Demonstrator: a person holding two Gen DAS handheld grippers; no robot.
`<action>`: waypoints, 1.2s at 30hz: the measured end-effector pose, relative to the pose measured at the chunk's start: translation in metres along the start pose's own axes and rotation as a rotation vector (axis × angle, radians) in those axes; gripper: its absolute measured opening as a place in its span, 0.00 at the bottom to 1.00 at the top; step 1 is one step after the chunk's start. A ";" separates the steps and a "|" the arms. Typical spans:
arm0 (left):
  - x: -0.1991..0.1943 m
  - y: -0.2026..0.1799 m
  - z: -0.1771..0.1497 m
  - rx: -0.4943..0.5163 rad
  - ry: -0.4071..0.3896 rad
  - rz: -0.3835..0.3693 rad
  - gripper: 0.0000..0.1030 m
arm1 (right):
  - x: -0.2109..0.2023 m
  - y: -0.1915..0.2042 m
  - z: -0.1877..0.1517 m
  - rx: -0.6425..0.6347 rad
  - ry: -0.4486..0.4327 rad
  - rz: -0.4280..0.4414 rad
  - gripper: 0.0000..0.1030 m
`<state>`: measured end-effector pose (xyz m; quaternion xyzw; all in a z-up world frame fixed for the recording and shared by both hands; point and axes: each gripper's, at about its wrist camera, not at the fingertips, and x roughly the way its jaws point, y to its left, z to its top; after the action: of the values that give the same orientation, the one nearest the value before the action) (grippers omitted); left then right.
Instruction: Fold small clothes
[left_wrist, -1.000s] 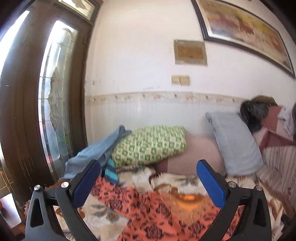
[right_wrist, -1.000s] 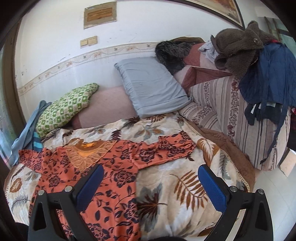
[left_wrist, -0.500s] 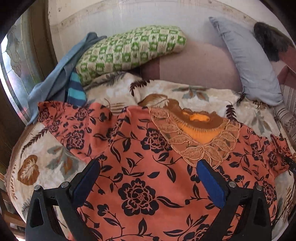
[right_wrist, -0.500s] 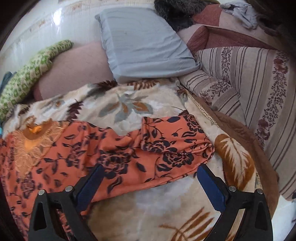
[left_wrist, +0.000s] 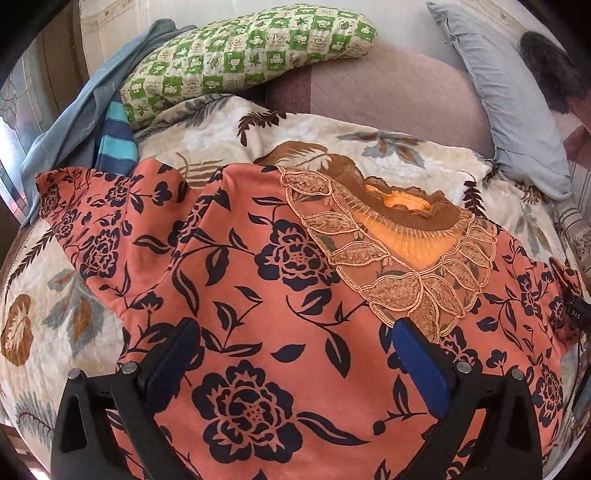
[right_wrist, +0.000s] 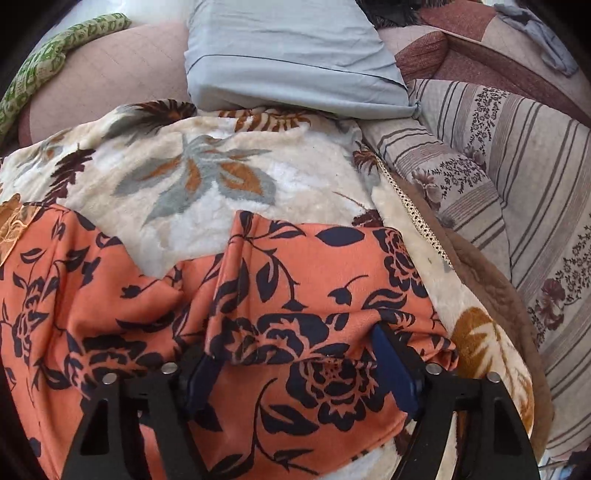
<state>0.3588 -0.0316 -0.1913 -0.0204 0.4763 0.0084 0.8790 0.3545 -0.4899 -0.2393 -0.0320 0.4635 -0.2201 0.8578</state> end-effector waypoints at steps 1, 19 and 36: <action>0.001 -0.002 -0.001 0.001 0.004 -0.006 1.00 | 0.003 -0.004 0.003 0.025 0.003 0.014 0.35; -0.019 0.044 0.015 -0.108 -0.079 0.044 1.00 | -0.145 0.016 0.044 0.256 -0.260 0.483 0.08; -0.018 0.117 0.013 -0.244 -0.097 0.156 1.00 | -0.178 0.330 0.006 0.110 0.231 1.250 0.14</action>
<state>0.3555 0.0857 -0.1721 -0.0898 0.4287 0.1353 0.8888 0.3895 -0.1205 -0.1823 0.3123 0.4721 0.2963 0.7693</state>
